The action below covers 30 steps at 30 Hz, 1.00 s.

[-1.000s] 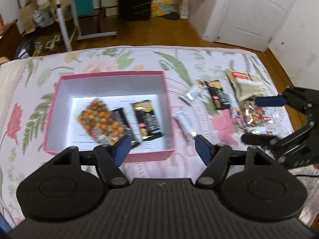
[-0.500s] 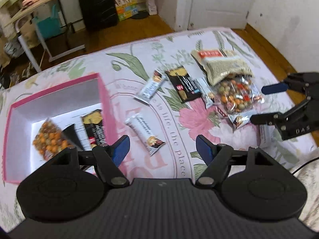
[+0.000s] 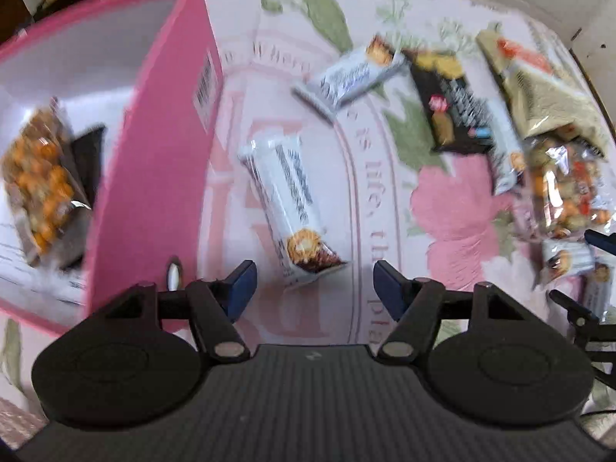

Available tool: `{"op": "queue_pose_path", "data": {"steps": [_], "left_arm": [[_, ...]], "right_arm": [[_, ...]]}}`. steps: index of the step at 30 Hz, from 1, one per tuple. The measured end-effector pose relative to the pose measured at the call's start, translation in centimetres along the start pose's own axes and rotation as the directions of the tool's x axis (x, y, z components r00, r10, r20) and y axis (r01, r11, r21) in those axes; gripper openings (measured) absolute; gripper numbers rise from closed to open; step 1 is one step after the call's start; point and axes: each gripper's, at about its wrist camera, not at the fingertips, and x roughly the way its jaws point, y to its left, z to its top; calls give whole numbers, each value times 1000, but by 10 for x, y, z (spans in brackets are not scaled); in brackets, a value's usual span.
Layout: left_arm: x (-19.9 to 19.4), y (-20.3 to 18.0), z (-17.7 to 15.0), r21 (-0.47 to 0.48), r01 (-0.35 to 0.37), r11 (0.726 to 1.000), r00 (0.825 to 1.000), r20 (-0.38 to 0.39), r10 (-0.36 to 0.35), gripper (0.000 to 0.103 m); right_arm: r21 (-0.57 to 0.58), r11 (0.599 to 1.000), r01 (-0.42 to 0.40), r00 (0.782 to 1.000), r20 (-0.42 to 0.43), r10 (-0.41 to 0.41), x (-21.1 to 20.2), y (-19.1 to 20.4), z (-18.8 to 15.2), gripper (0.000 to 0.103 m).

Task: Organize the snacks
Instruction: 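Move the left gripper toward the white snack bar beside the box, then grasp a white snack bar with the left gripper while the right gripper grasps another white bar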

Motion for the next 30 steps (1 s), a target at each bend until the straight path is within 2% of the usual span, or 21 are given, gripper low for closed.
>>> {"op": "queue_pose_path", "data": {"steps": [1,3,6,7,8,11,15,18,21,23,25,27,30], "left_arm": [[5,0,-2,-2,-4,1000,1000,2,4,67],[11,-3,-6,9,-26,1000,999,34,26,67],[12,-9,-10,38,-59,998,991,125,54,67],[12,-9,-10,37,-63,997,988,142,57,62],[12,-6,-10,17,-58,998,988,144,55,45],[5,1,-6,-13,-36,999,990,138,38,39],[-5,5,-8,-21,-33,999,982,187,36,39],[-8,6,-10,-16,6,1000,983,182,-3,39],[-11,2,-16,1,39,999,983,180,-38,39],[-10,0,-19,15,67,998,984,167,-68,39],[-7,-2,-21,12,95,995,985,145,-96,39],[-4,-1,-23,0,120,993,986,118,-119,39],[0,-2,-24,-5,125,992,987,107,-124,39]], "right_arm": [[-38,999,18,1000,-10,-18,6,5,-3,65],[-61,997,41,999,36,-39,4,6,-5,68],[18,1000,24,999,31,-24,5,-4,1,62],[40,999,15,999,42,-16,3,-6,2,56],[54,999,-10,999,50,7,1,-7,3,45],[134,988,-70,996,67,62,-7,-11,9,40],[236,964,-125,987,124,98,-14,-14,17,37],[324,932,-165,981,152,121,-8,-18,24,37],[420,881,-217,973,168,159,1,-23,26,37],[445,862,-244,968,166,188,8,-21,26,39],[448,858,-251,967,154,203,13,-18,25,39],[427,871,-241,970,144,198,14,-14,24,39],[398,887,-232,972,133,195,13,-11,25,39]]}}
